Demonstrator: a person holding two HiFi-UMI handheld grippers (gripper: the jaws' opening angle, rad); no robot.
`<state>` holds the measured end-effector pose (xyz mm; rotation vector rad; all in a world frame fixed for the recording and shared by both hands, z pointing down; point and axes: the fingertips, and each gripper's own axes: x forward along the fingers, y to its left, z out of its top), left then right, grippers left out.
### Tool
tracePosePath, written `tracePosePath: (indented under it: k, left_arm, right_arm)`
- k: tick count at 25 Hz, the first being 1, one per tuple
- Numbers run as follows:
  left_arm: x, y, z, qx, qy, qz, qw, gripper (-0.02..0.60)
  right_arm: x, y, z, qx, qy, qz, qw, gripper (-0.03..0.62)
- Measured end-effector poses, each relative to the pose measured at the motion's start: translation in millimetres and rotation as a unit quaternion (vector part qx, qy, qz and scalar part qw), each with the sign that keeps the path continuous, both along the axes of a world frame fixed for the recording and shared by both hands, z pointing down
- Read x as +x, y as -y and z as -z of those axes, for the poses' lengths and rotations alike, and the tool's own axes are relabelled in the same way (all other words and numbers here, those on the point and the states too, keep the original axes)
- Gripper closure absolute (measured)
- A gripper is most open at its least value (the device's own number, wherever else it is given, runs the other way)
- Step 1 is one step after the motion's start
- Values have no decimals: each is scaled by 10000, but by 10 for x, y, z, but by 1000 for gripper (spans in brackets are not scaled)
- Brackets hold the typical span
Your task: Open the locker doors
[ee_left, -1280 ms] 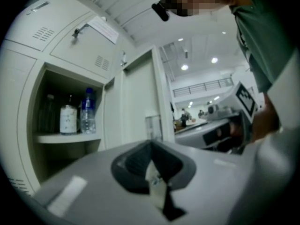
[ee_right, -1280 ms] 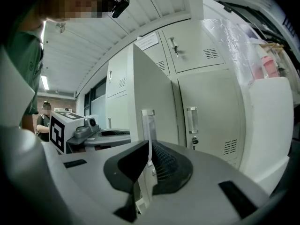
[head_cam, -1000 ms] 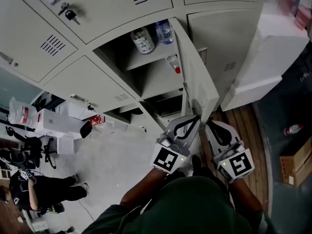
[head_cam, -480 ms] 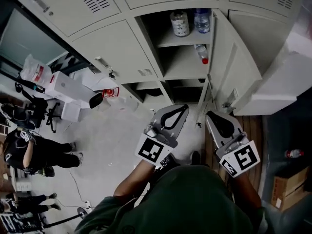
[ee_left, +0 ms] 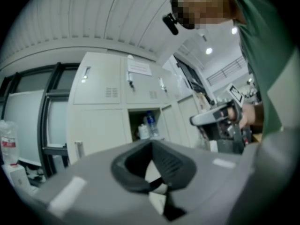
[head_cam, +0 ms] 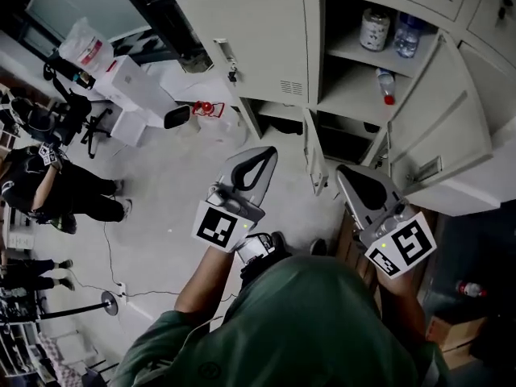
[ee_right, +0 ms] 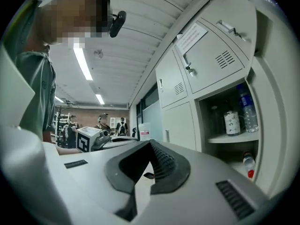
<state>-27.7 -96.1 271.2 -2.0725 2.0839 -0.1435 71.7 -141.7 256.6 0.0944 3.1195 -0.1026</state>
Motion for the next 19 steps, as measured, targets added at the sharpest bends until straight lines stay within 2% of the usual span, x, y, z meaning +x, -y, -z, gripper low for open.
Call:
tracePosePath:
  k: [5, 19]
  left_arm:
    - [-214, -190, -18, 84, -5, 246, 9997, 583]
    - [-517, -360, -203, 121, -205, 32, 9997, 583]
  right_arm:
    - [-189, -152, 21, 21, -61, 270, 9996, 591]
    - [-532, -414, -12, 43, -288, 404, 9988, 591]
